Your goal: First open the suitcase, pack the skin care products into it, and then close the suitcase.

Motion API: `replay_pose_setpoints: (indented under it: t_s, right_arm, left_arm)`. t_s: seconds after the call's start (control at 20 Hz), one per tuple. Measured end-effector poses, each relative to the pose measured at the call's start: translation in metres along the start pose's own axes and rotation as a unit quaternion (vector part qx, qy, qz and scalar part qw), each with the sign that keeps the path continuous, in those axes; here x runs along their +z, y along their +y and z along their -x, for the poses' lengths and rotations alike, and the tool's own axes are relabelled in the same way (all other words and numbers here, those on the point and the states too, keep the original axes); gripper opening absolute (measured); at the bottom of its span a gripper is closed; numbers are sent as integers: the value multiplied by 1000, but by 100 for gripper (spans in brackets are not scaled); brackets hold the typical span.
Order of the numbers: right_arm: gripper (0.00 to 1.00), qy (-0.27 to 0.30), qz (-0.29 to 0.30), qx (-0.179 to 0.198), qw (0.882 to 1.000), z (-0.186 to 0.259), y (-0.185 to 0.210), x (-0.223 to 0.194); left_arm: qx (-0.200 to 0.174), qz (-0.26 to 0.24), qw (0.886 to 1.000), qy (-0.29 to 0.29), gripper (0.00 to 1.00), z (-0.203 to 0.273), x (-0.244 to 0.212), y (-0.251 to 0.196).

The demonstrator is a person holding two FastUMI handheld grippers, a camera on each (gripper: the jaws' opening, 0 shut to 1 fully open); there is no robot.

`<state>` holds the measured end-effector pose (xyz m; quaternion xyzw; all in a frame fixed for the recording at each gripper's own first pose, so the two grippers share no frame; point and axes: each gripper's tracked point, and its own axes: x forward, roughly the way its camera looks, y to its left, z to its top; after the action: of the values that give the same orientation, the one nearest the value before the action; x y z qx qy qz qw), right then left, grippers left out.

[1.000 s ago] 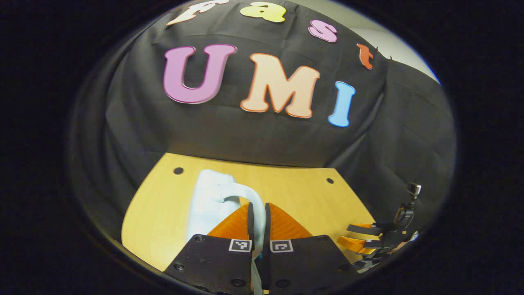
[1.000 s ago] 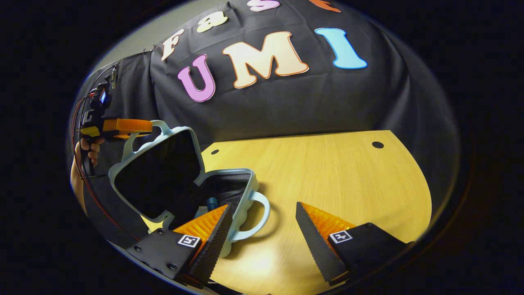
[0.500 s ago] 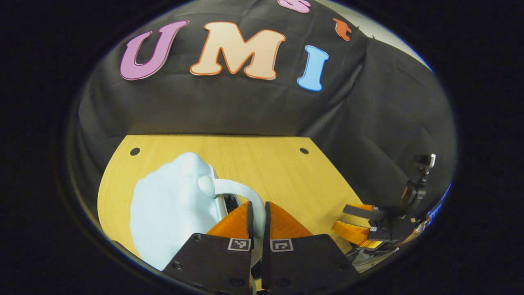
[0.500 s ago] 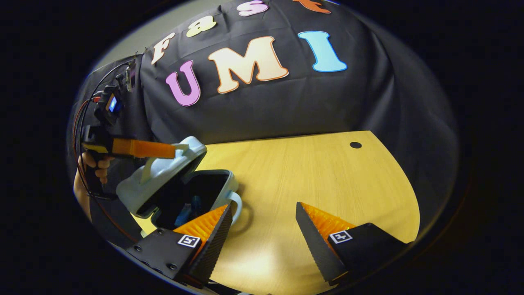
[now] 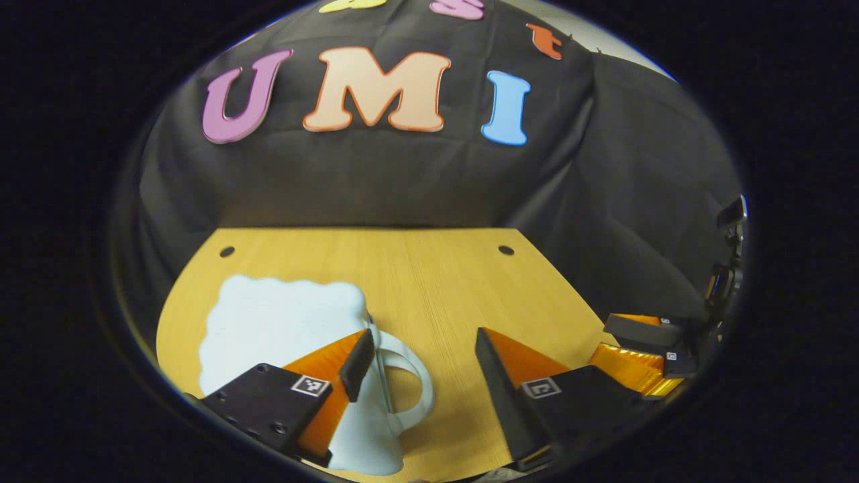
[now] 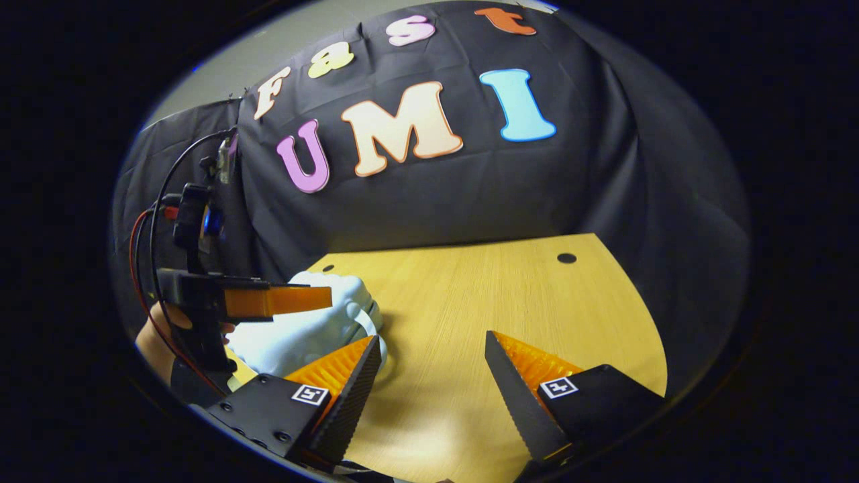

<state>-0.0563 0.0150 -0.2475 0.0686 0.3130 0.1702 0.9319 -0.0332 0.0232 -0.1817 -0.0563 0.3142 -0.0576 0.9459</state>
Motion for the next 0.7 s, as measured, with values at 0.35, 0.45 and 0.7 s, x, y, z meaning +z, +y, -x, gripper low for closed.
replay_pose_setpoints:
  t_s: [0.35, 0.45, 0.7]
  right_arm:
    - [97, -193, 46, -30, 980, 35, 21, 137]
    - [97, -241, 43, -48, 968, 45, 30, 167]
    - [97, -265, 23, -57, 962, 54, 60, 179]
  left_arm:
    - [97, 13, 985, -145, 96, 53, 52, 6]
    - [100, -11, 981, -164, 95, 65, 62, 9]
    - [107, -39, 975, -193, 95, 94, 81, 27]
